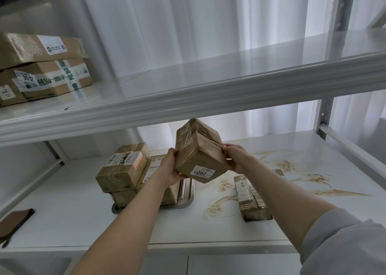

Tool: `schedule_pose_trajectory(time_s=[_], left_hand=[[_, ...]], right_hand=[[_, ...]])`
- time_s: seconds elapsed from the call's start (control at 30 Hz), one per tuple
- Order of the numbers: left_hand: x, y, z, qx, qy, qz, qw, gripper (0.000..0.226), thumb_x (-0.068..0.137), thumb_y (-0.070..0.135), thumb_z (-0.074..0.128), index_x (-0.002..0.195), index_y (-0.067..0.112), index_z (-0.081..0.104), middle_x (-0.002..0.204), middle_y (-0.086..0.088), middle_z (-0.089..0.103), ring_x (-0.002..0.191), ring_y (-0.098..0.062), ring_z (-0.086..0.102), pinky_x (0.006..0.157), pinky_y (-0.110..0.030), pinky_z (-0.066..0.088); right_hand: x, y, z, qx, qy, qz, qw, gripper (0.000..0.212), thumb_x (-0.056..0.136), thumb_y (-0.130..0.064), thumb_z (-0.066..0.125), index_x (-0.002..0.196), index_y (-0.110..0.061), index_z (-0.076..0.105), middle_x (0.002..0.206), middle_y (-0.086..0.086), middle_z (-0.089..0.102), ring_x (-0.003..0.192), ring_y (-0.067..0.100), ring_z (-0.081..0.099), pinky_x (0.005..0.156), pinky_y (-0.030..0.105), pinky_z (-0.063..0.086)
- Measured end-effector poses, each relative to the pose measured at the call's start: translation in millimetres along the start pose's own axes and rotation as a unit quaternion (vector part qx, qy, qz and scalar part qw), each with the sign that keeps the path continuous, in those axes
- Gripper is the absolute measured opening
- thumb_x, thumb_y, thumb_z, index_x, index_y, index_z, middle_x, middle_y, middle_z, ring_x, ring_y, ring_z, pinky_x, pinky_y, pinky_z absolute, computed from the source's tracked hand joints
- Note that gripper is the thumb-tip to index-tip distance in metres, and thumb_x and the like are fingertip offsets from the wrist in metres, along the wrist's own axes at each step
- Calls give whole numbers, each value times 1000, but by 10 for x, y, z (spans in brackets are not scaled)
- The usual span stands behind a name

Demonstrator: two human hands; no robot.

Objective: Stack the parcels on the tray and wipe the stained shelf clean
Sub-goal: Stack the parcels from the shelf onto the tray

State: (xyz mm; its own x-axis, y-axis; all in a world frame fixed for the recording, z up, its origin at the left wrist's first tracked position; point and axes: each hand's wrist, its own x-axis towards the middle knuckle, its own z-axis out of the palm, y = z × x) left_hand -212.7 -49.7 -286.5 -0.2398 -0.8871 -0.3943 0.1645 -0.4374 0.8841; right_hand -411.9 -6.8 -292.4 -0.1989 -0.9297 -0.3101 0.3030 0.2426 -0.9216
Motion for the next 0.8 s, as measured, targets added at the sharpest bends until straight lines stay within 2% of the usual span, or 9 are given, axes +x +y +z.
schedule_pose_trajectory(time_s=[0.1, 0.17, 0.27, 0.37, 0.43, 0.53, 0.7, 0.73, 0.8], left_hand=[[13, 17, -6, 10, 21, 54, 998, 34, 100, 25, 41, 132, 23, 49, 118, -11, 65, 91, -26, 66, 71, -38, 55], [-2, 34, 6, 60, 51, 106, 991, 40, 99, 25, 47, 138, 31, 44, 129, -6, 60, 100, -23, 64, 74, -36, 54], [-49, 47, 50, 112, 46, 120, 985, 54, 88, 51, 55, 136, 28, 50, 127, -4, 63, 107, -22, 63, 89, -38, 53], [-104, 75, 64, 159, 12, 107, 981, 91, 58, 75, 66, 136, 31, 48, 127, -3, 63, 112, -24, 62, 100, -44, 48], [-124, 75, 61, 169, -3, 108, 980, 97, 58, 69, 71, 142, 32, 38, 134, 0, 57, 114, -20, 57, 101, -38, 45], [-141, 54, 77, 157, -5, 102, 982, 72, 84, 42, 65, 146, 34, 29, 133, -4, 53, 106, -19, 52, 89, -34, 41], [-100, 44, 54, 146, -10, 109, 983, 79, 84, 27, 69, 147, 39, 23, 119, -3, 55, 93, -15, 58, 72, -29, 47], [-90, 42, 43, 142, -9, 111, 983, 81, 84, 25, 69, 147, 39, 22, 121, -4, 56, 94, -15, 59, 74, -30, 48], [-64, 40, 27, 138, -12, 111, 984, 85, 83, 27, 70, 148, 40, 18, 133, -6, 52, 106, -20, 56, 89, -35, 47]], right_hand=[[13, -12, -8, 9, 4, -23, 1000, 18, 101, -12, 46, 111, -13, 61, 90, 6, 62, 74, 20, 61, 47, 29, 56], [27, -9, -4, 3, 5, -35, 999, 18, 100, -12, 48, 113, -12, 61, 93, 8, 64, 79, 24, 64, 60, 35, 59], [34, 3, 13, -11, 2, -57, 998, 16, 99, -9, 50, 110, -11, 61, 100, 10, 65, 89, 28, 65, 76, 41, 59], [30, 6, 18, -9, -4, -68, 998, 14, 97, -5, 51, 106, -11, 61, 100, 9, 65, 89, 27, 65, 80, 41, 57], [28, -4, 11, -10, -8, -72, 997, 14, 97, -3, 51, 103, -12, 61, 101, 10, 65, 91, 27, 65, 84, 41, 56], [27, -21, 12, -16, -11, -77, 997, 15, 96, -2, 52, 106, -10, 60, 105, 11, 65, 98, 30, 64, 90, 43, 54], [30, -41, 21, -11, -9, -80, 997, 18, 95, -2, 53, 110, -9, 59, 109, 12, 64, 102, 31, 64, 93, 44, 53], [28, -43, 21, -10, -9, -79, 997, 17, 95, -2, 54, 110, -9, 60, 109, 12, 64, 102, 31, 64, 93, 44, 53], [27, -49, 17, -5, -7, -76, 997, 17, 95, -2, 54, 109, -9, 60, 109, 12, 64, 101, 31, 64, 93, 44, 53]])
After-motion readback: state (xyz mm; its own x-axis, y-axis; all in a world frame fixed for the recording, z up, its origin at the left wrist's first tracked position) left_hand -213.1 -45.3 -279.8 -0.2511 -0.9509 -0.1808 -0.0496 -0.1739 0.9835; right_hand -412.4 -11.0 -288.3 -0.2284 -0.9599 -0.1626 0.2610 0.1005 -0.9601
